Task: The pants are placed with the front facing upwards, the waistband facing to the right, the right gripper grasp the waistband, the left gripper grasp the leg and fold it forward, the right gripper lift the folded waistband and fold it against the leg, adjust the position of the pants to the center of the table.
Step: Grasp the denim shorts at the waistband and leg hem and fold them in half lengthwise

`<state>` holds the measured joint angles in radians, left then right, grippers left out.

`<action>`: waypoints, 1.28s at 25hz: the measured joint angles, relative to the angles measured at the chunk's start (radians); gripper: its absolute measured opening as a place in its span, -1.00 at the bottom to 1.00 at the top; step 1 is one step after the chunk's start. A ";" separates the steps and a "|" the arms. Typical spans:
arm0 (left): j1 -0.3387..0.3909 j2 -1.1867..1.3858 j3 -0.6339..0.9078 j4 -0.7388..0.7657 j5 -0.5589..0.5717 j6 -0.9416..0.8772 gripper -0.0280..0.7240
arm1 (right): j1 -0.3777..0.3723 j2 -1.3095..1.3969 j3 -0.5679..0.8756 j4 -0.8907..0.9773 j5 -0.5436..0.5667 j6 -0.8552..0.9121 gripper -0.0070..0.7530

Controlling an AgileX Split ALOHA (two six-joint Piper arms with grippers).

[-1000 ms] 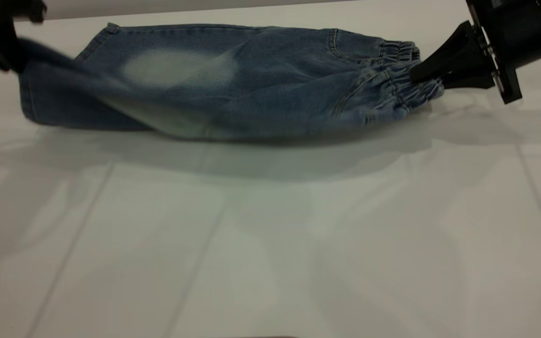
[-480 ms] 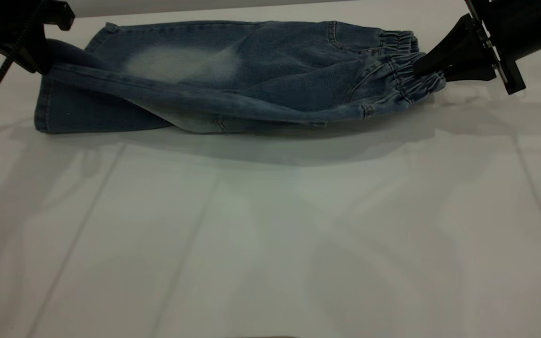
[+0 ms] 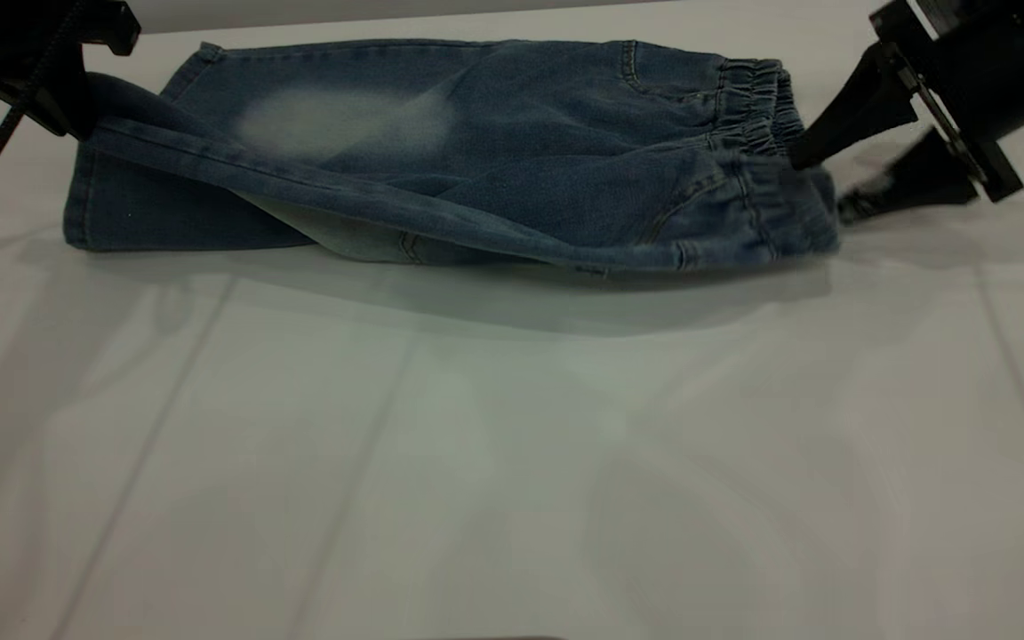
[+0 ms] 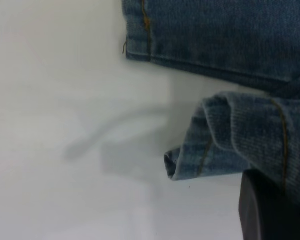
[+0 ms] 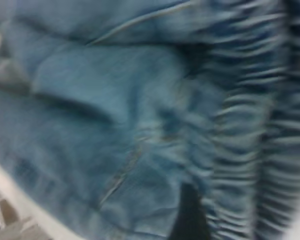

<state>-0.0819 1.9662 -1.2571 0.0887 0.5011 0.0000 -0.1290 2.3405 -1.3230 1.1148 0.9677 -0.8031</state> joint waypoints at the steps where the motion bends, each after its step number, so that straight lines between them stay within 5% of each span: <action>1: 0.000 0.000 0.000 0.000 0.001 0.000 -0.79 | -0.006 0.000 0.000 -0.025 -0.012 0.050 0.38; 4: 0.000 0.000 0.000 0.000 0.002 0.000 -0.79 | -0.027 0.000 0.000 -0.169 0.002 0.209 0.52; 10: 0.000 0.000 0.000 0.000 0.003 0.000 -0.79 | -0.029 -0.008 0.047 -0.309 0.068 0.362 0.50; 20: 0.000 0.000 0.000 0.000 0.003 0.000 -0.79 | -0.030 -0.005 0.138 0.111 0.053 -0.024 0.50; 32: 0.000 0.000 0.000 0.000 0.003 0.000 -0.79 | 0.045 -0.005 0.139 0.135 0.052 -0.041 0.50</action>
<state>-0.0819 1.9662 -1.2571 0.0887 0.5037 0.0000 -0.0840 2.3355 -1.1838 1.2499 1.0198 -0.8441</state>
